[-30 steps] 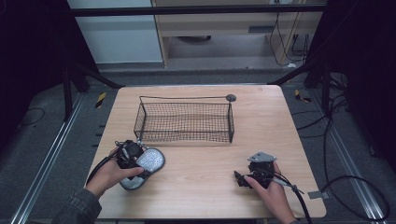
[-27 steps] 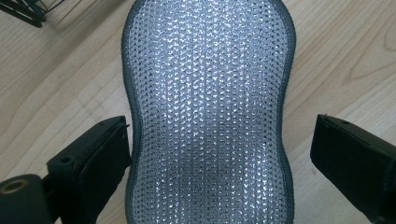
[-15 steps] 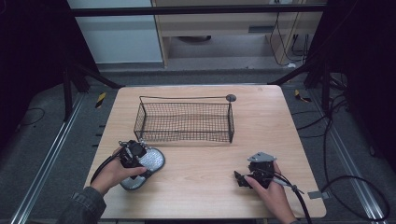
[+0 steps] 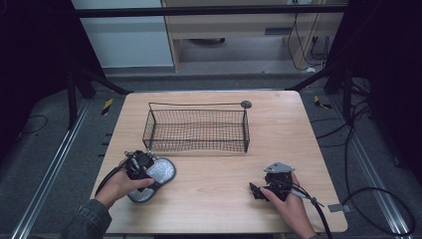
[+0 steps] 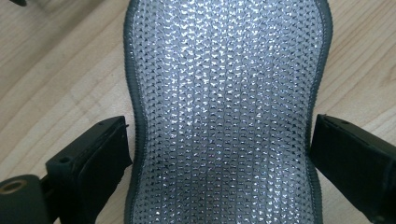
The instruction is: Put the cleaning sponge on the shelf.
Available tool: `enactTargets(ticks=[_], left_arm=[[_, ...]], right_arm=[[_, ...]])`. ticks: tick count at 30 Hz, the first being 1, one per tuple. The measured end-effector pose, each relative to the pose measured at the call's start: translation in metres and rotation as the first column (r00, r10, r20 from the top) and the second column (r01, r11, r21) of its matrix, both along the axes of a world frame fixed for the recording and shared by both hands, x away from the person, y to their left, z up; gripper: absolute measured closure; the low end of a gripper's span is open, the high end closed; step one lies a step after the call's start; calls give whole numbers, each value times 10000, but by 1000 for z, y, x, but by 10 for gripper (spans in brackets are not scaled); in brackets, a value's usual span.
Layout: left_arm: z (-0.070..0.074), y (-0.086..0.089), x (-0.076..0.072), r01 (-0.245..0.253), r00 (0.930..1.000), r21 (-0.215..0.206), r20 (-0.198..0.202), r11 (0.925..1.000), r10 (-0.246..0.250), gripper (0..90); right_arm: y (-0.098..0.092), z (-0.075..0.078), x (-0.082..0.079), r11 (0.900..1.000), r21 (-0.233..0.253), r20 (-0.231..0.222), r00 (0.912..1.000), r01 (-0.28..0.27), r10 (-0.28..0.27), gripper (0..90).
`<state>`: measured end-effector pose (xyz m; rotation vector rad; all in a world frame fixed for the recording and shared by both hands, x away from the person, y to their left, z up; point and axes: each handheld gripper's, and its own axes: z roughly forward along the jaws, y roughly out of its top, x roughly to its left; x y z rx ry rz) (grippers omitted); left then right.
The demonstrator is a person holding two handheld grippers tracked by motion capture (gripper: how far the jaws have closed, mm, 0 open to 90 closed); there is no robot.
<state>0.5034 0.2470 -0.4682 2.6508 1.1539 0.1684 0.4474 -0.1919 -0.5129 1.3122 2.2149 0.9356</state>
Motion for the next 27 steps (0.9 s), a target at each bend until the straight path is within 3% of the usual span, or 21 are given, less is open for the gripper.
enactTargets(ticks=[13, 27], left_arm=[[-8, 2, 3, -89, 9999, -130, -109, 9999, 88, 30], [-1, 2, -1, 97, 9999, 39, 138, 9999, -98, 128]], right_arm=[[0, 0, 0, 10000, -2, 3, 10000, -11, 11, 4], [0, 0, 0, 10000, -2, 5, 10000, -12, 12, 4]])
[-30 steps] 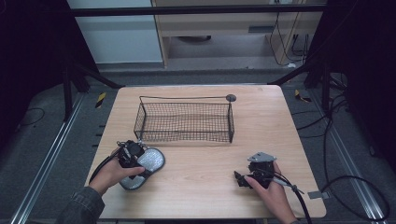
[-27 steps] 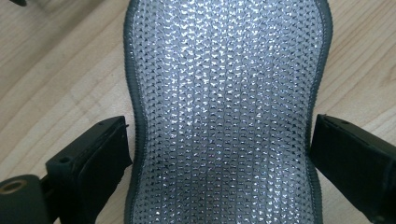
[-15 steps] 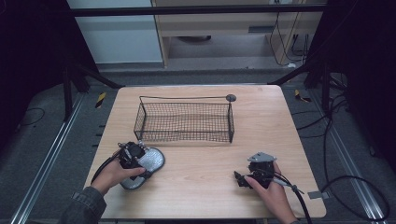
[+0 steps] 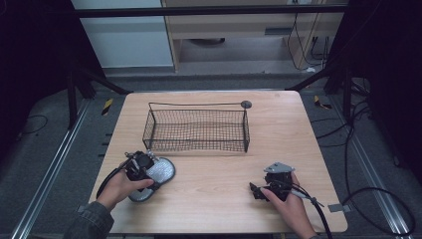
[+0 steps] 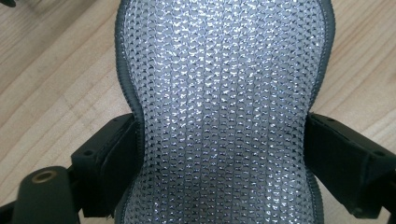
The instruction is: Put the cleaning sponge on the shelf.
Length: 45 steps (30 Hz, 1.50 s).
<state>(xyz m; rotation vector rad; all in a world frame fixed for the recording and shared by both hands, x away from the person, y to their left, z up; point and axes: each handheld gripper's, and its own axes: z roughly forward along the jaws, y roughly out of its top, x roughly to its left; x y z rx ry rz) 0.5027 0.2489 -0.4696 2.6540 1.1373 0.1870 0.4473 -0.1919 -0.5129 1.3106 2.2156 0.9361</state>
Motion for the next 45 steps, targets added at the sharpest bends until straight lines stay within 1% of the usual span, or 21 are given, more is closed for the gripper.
enactTargets(ticks=[1, 5, 8, 13, 16, 19, 20, 26, 30, 34, 37, 43, 45], left_arm=[[1, 1, -1, 56, 10000, 18, 67, 10000, -56, 129], [9, 4, -4, 65, 9992, -119, 385, 9999, -61, 133], [14, 5, -8, 267, 9983, -94, 514, 9996, -262, 136], [21, 7, -13, 428, 9966, -165, 713, 9989, -415, 140], [24, 6, -18, 549, 9943, -148, 919, 9984, -533, 141], [29, 5, -20, 686, 9916, -120, 1103, 9976, -669, 141], [31, 4, -21, 767, 9901, -56, 1183, 9970, -755, 141], [40, 2, -22, 1033, 9834, 14, 1502, 9947, -1023, 142], [44, 0, -22, 1126, 9802, 53, 1633, 9936, -1120, 142], [47, -3, -22, 1190, 9793, 88, 1637, 9929, -1188, 142], [52, -4, -21, 1266, 9764, 118, 1747, 9919, -1267, 144], [68, -9, -21, 1472, 9682, 178, 2019, 9889, -1478, 145], [74, -12, -22, 1612, 9631, 236, 2146, 9866, -1624, 145]], right_arm=[[0, 0, 0, 10000, 1, -1, 10000, -1, 1, 4], [0, 0, 0, 10000, -2, -3, 10000, -10, 10, 4], [0, 0, 0, 10000, -10, -4, 10000, -12, 12, 4], [0, 0, 0, 10000, -7, -2, 10000, -10, 10, 4], [0, 0, 0, 10000, -5, -6, 10000, -16, 16, 4], [0, 0, 0, 10000, -10, -3, 10000, -17, 17, 4], [0, 0, 0, 10000, -8, -5, 10000, -13, 13, 4], [0, 0, 0, 10000, -7, -8, 10000, -16, 16, 4], [0, 0, 0, 10000, -10, -4, 10000, -16, 16, 4], [0, 0, 0, 10000, -12, 0, 10000, -24, 24, 4], [0, 0, 0, 10000, -9, 4, 10000, -24, 24, 4], [0, 0, 0, 10000, -4, 5, 10000, -25, 25, 4], [0, 0, 0, 10000, -6, 5, 10000, -29, 29, 4]])
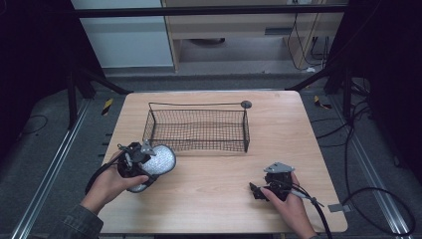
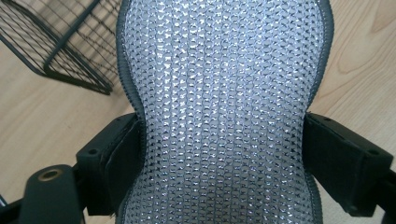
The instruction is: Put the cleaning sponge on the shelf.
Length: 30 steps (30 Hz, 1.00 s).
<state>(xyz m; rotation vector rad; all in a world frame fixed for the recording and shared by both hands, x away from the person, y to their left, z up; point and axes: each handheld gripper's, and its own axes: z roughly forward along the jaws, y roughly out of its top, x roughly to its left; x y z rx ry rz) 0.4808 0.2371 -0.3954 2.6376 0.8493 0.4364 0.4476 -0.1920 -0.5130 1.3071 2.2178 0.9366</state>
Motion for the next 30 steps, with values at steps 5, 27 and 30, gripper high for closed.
enactTargets(ticks=[5, 27, 30], left_arm=[[15, -5, 5, 218, 9992, 92, 330, 9997, -221, 145], [63, -21, 56, 663, 9892, 518, 1276, 9965, -725, 154], [66, -24, 60, 701, 9878, 587, 1349, 9958, -775, 154]], right_arm=[[0, 0, 0, 10000, 4, 11, 10000, -1, 1, 4], [1, 0, 1, 10000, 20, 28, 10000, 17, -17, 4], [1, 0, 1, 10000, 26, 25, 10000, 12, -12, 4]])
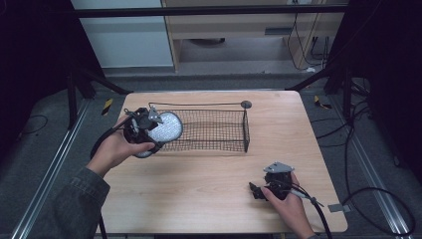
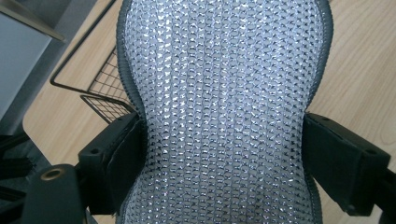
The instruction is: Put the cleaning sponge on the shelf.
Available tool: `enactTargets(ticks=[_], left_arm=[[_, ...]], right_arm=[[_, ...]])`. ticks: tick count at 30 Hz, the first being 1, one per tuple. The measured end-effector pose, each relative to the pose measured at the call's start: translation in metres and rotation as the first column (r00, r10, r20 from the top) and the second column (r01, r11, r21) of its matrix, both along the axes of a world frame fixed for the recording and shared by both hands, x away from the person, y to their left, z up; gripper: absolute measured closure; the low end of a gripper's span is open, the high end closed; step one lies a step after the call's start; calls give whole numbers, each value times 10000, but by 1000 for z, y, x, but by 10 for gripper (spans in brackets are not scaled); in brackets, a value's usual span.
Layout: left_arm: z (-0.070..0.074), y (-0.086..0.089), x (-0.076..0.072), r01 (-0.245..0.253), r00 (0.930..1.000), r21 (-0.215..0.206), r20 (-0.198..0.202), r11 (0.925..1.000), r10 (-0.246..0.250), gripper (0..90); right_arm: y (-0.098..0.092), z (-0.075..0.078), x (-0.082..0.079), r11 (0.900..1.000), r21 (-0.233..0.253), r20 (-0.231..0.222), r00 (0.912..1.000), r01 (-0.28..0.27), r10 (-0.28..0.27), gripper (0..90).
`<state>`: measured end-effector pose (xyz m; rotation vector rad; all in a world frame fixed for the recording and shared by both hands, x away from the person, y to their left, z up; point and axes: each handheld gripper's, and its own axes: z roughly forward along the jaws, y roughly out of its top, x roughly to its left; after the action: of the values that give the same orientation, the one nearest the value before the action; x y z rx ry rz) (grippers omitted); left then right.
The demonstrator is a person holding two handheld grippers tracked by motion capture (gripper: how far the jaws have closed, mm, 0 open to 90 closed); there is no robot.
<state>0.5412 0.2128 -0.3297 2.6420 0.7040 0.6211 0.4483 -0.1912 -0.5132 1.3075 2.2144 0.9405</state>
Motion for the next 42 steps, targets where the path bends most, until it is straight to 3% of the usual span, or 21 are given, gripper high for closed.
enactTargets(ticks=[15, 34, 42], left_arm=[[7, -15, 22, 370, 9986, 259, 355, 9990, -379, 155], [5, -27, 33, 734, 9955, 816, 539, 9940, -779, 154], [6, -31, 32, 877, 9944, 844, 517, 9926, -922, 153]], right_arm=[[0, 0, 1, 10000, -5, 13, 10000, -80, 80, 4], [0, 0, 1, 9999, -14, 8, 9999, -143, 143, 4], [0, 0, 1, 9999, -21, 16, 9999, -157, 157, 7]])
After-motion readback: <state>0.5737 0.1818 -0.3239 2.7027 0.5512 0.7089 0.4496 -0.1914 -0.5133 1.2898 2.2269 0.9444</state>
